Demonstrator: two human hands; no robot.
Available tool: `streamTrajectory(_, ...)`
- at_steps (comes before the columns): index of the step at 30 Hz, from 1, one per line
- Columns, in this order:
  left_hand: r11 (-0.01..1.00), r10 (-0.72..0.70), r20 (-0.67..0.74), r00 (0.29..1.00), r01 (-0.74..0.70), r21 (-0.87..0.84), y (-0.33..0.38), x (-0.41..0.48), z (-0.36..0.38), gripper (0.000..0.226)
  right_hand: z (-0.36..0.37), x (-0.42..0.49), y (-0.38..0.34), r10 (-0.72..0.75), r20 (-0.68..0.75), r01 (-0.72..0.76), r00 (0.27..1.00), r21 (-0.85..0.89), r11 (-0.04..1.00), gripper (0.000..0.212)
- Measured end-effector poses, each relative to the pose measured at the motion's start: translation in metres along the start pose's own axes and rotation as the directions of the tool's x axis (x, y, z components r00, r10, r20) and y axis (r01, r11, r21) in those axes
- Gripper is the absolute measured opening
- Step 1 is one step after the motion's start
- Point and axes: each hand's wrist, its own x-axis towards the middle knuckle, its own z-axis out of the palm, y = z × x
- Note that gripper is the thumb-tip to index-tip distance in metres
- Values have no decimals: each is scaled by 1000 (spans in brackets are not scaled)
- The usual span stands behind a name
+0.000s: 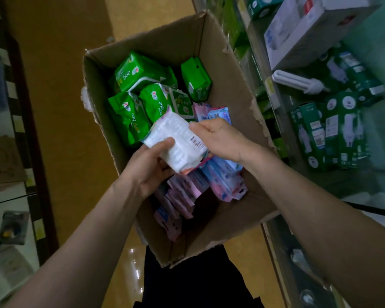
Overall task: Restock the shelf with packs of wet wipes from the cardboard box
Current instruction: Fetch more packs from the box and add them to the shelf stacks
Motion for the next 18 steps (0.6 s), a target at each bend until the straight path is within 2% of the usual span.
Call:
streamTrajectory(2, 994, 88, -125, 988, -78, 82, 6, -1, -1, 35, -7, -1, 6, 55, -34, -52, 998, 76, 996, 28)
streamTrajectory(4, 953, 221, -237, 946, -158, 257, 9, -2, -4, 35, -11, -3, 21, 129, -76, -122, 989, 101, 987, 22)
streamTrajectory(7, 822, 403, -224, 888, -244, 514, 5, -6, -5, 25, -3, -8, 49, 240, -55, -242, 969, -33, 970, 21)
streamTrajectory(9, 750, 431, -197, 881, -228, 621, 1, -5, -5, 19, 8, -12, 55, 268, -41, -271, 963, -186, 945, 31)
streamTrajectory(11, 681, 437, -192, 879, -183, 709, -4, -2, -5, 15, 17, -12, 51, 262, -76, -272, 962, -220, 937, 41)
streamTrajectory(13, 610, 440, -184, 879, -142, 779, -7, 0, -5, 12, 24, -9, 45, 238, -156, -274, 959, -284, 919, 41)
streamTrajectory(16, 488, 454, -144, 879, -110, 866, -11, 1, -4, 12, 34, -4, 39, 201, -247, -301, 948, -493, 816, 42)
streamTrajectory(18, 426, 473, -128, 872, -100, 899, -12, -1, -3, 17, 41, 1, 36, 215, -247, -322, 945, -589, 741, 53)
